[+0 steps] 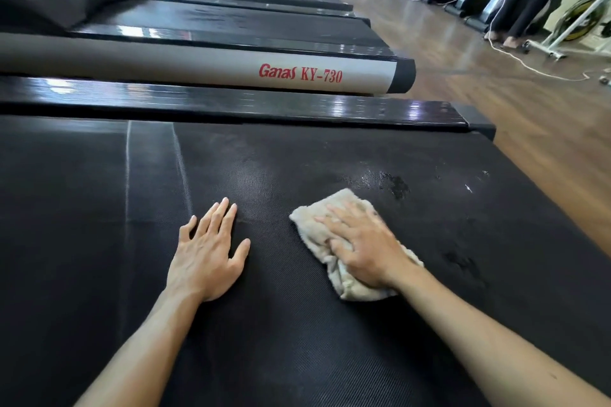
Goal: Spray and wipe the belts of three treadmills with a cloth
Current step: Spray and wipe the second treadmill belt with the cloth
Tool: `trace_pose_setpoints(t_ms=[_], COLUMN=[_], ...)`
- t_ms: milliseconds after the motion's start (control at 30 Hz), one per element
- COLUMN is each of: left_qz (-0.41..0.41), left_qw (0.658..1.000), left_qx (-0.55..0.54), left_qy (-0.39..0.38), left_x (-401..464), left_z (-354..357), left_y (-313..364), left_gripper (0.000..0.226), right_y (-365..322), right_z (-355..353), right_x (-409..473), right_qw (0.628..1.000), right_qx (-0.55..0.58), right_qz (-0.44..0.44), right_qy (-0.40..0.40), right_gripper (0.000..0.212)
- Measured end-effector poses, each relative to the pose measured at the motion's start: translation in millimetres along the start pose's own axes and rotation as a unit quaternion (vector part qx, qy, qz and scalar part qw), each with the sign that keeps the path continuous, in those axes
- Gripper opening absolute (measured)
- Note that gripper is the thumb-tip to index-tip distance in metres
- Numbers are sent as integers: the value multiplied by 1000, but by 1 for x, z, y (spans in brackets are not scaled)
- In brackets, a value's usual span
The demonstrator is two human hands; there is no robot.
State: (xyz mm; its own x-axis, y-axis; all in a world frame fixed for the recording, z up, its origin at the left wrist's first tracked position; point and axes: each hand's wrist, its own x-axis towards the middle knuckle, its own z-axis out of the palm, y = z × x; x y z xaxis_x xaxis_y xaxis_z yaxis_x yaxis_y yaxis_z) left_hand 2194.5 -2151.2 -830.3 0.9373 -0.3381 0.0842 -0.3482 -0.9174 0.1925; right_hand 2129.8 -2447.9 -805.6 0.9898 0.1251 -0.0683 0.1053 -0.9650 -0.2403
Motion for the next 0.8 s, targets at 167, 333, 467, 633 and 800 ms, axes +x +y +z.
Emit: trace_pose_setpoints(t_ms=[167,333,467,633,800], left_qz=[-4,-5,-3,-1,-2], left_qw=[1000,1000,1000,1000,1000], left_qx=[7,9,-3,2,4], left_qy=[-1,-12,-6,-5,-8], left_x=[1,3,1,1,2], left_z=[-1,-2,0,0,-2], left_y=[2,1,1,1,1], left_gripper=[94,95,93,93,95], right_y=[-1,-54,-25,3,-47], right_z=[-6,2,-4,-12,3], right_x=[69,68,9,61,98], right_qw=[993,1000,999,994,999], right_qx=[-43,-14,-1,-32,-35], right_qz=[111,-6,-29,100,39], right_qy=[17,-5,-25,2,-2], right_gripper=[56,60,83,54,50])
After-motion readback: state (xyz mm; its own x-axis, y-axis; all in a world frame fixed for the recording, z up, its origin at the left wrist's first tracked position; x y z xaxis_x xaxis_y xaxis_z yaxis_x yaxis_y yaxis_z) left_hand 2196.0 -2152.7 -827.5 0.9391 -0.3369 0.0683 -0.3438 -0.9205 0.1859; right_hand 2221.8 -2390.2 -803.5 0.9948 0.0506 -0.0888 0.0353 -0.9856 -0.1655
